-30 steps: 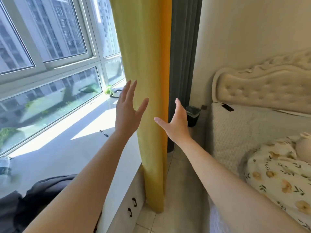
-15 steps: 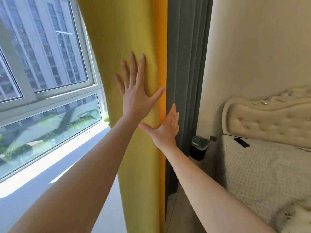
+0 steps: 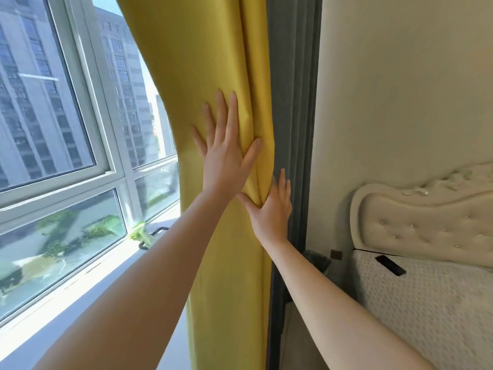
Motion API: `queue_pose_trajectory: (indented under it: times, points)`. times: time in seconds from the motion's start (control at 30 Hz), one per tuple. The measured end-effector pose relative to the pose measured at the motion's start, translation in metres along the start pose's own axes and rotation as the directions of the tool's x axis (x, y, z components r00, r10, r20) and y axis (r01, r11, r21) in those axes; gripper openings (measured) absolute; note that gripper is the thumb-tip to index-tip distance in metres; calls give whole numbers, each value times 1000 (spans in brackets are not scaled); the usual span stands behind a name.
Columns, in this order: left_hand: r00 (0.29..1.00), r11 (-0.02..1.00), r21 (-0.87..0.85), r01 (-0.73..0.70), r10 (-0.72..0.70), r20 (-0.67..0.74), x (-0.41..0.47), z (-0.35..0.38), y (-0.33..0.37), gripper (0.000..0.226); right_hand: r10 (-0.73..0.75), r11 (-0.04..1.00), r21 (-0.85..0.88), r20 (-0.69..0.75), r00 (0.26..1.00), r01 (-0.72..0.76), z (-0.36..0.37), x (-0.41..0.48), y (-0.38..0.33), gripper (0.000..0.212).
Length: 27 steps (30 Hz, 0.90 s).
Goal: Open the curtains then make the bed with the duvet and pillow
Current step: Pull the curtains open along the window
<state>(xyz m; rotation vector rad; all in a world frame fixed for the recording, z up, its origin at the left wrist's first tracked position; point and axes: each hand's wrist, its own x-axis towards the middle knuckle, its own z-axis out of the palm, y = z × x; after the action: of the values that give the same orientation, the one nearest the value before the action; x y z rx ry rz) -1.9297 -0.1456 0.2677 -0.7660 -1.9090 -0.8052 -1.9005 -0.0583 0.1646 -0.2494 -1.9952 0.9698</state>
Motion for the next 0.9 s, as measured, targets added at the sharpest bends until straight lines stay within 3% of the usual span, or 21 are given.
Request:
queue_pose_trajectory:
  times: [0.1, 0.13, 0.23, 0.3, 0.53, 0.67, 0.9]
  points:
    - [1000, 1000, 2, 16, -16, -6, 35, 52, -6, 77, 49, 990, 129, 97, 994, -61, 15, 59, 28, 102]
    - [1000, 1000, 1, 19, -19, -6, 41, 61, -8, 77, 51, 983, 170, 121, 991, -71, 17, 72, 34, 92]
    - [1000, 1000, 0, 15, -15, -6, 65, 110, -16, 74, 31, 947, 312, 141, 989, -75, 27, 122, 63, 36]
    - [1000, 1000, -3, 10, -10, -11, 77, 137, -21, 73, 15, 944, 326, 123, 992, -55, 31, 149, 80, 21]
    - [999, 990, 137, -41, 40, 6, 136, 242, -33, 77, 8, 976, 215, 97, 995, -29, 30, 255, 151, 24]
    - [999, 986, 158, -51, 51, 9, 168, 301, -37, 79, -41, 997, 65, 2, 999, 41, 30, 306, 188, 27]
    - [994, 980, 172, -105, 98, 51, 227, 407, -57, 82, -35, 982, 185, 3, 999, 34, 50, 406, 257, 23]
